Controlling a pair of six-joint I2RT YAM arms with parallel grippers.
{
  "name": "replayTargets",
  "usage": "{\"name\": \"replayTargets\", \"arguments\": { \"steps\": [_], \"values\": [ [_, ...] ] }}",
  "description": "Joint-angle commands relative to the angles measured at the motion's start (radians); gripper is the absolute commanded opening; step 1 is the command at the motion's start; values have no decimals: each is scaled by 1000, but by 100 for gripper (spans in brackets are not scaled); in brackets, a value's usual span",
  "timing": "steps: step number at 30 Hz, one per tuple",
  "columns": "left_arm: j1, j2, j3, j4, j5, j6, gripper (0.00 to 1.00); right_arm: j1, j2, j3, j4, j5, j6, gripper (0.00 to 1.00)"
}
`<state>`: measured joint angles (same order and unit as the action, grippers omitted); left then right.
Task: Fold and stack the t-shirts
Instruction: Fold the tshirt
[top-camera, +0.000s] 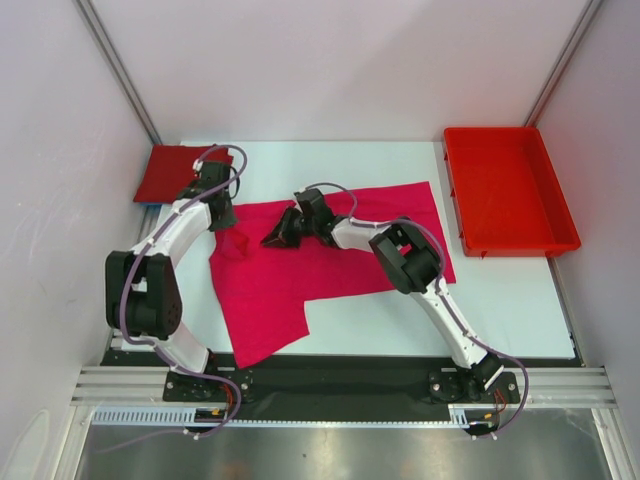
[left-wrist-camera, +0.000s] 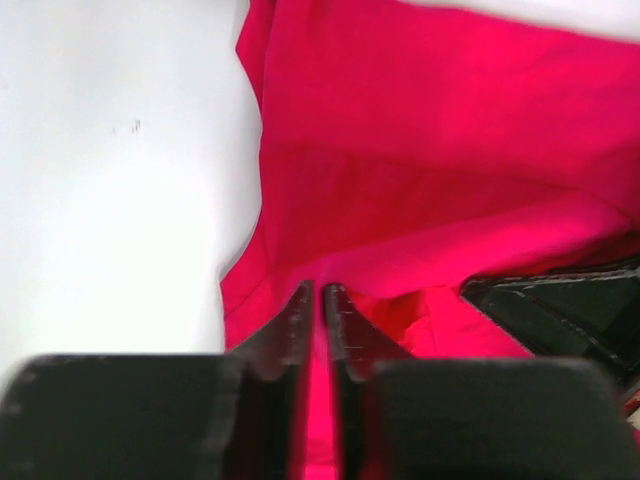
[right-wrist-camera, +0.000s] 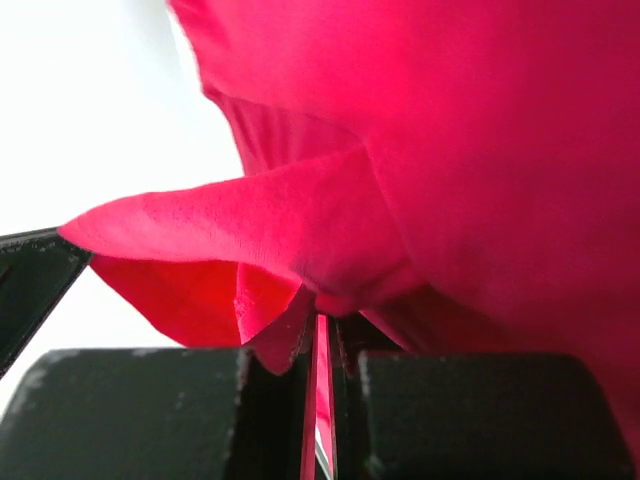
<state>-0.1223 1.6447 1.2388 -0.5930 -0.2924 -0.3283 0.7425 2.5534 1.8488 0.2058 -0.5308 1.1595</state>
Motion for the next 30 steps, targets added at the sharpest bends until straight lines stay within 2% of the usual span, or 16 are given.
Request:
{"name": "replayTargets", "arguments": {
  "steps": [1,3,4,10,15,20,22,27,29,30],
  "values": [
    [-5,-77,-39,19,6,20,21,-11,-129,-49,-51,-47,-23,3],
    [-5,-95,-67,25,12,20,31,-14,-153,-62,-84,-78,-43,4],
    [-5,-118,-74,24,25,17,40,-17,-165,-66,-133,-89,-56,4],
    [-5,-229,-136,-4,62,-20,57,-31,-209,-92,-241,-141,-119,4],
    [-5,-313,-225,-14,154,-75,58,-43,-222,-103,-285,-150,-150,8],
    [-13,-367,-331,-19,211,-192,57,-43,-205,-105,-293,-155,-159,6],
    [-17,-347,-364,-16,200,-237,52,-42,-208,-106,-295,-149,-161,5],
    [-45,-284,-357,-1,158,-281,50,-46,-211,-111,-302,-149,-181,7],
    [-60,-254,-343,-5,135,-294,50,-51,-205,-115,-306,-152,-185,16],
    [-63,-237,-329,-5,125,-305,50,-52,-202,-115,-299,-155,-185,16]
  ]
}}
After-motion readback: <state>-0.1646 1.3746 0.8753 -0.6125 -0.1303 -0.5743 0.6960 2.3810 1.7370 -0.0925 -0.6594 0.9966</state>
